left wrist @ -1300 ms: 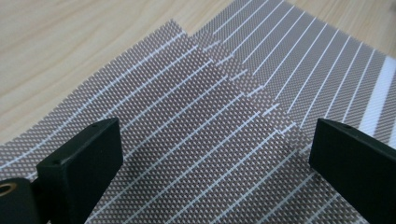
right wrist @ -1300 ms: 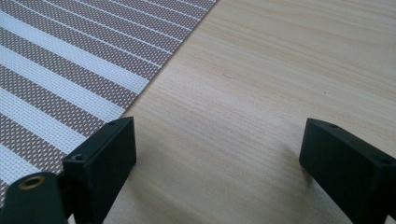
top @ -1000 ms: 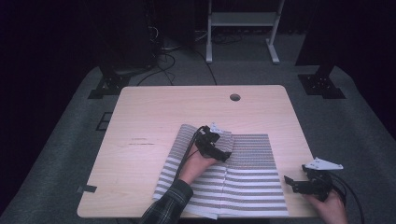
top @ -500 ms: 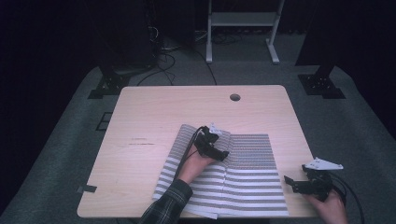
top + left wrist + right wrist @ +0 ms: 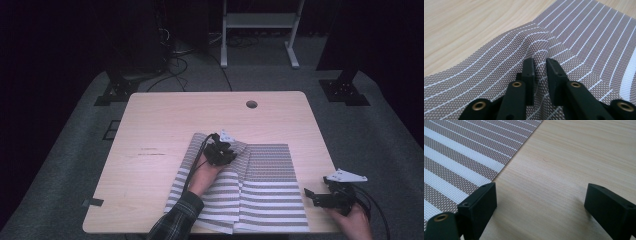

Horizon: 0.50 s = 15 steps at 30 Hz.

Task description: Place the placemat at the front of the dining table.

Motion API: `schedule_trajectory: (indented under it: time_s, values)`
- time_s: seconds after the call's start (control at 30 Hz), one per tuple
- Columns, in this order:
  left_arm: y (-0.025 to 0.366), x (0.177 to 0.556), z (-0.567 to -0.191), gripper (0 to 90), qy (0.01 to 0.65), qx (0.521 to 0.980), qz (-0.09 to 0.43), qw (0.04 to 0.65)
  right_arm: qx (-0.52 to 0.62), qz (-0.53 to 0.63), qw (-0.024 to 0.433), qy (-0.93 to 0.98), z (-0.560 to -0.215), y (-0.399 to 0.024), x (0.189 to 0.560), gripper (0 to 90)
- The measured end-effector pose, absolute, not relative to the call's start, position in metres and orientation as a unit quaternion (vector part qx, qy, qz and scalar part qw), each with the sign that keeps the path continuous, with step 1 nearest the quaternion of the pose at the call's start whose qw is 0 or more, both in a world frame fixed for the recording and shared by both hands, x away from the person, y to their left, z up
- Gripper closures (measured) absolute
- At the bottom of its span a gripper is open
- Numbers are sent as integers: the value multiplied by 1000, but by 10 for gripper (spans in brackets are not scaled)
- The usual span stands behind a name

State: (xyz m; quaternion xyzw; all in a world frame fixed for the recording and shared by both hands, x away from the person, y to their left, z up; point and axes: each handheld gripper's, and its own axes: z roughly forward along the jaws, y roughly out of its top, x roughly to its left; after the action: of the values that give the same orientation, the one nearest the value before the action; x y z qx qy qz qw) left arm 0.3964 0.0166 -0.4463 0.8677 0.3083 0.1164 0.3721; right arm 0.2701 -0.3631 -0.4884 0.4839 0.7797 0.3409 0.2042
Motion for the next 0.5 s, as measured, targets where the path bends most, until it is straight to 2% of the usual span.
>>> schedule_trajectory:
  time_s: [0.13,0.5]
  values:
    - [19,394,-441,841,307,866,120,376,484,341,204,780,-488,-363,270,95]
    - [43,382,-407,851,295,846,121,427,484,341,204,780,-488,-363,270,95]
